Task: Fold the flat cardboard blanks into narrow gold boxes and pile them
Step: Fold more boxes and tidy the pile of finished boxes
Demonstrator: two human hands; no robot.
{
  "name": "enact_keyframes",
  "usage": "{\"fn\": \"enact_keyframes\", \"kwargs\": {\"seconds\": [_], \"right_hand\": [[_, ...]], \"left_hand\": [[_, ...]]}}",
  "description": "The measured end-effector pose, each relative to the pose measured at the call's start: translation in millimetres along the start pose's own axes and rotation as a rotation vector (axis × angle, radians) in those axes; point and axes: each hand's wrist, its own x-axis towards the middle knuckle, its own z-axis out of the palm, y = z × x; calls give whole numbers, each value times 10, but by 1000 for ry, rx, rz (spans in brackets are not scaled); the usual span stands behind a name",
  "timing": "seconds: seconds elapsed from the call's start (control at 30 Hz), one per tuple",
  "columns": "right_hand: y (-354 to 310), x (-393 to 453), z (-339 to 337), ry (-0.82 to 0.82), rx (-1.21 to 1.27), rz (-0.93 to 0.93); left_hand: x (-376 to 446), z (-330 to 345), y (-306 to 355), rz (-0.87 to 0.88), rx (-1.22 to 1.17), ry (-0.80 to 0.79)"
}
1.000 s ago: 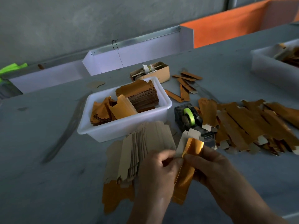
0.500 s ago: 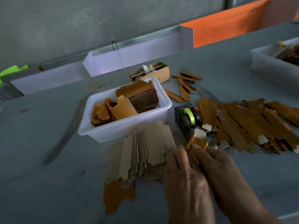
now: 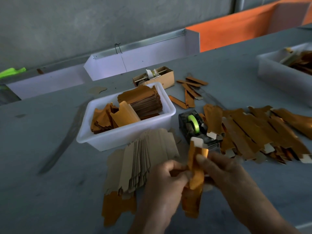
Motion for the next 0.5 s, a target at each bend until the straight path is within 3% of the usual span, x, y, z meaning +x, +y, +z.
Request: {"fn": "enact_keyframes", "kwargs": {"seconds": [0.1,0.17,0.27,0.5], "right_hand": [[-57,157,-240,263,-262,-174],[-96,298,-391,358,-355,-197],[-105,464,-456,256,-385,-140],[-82,636,-430,162,-445,-81]], "left_hand": [[-13,-117,128,-7,-109,106],[-13,-78,120,-20,-220,110],[53,-114,132,-18,-312,121],[74,-73,105,-46,-263,105]]}}
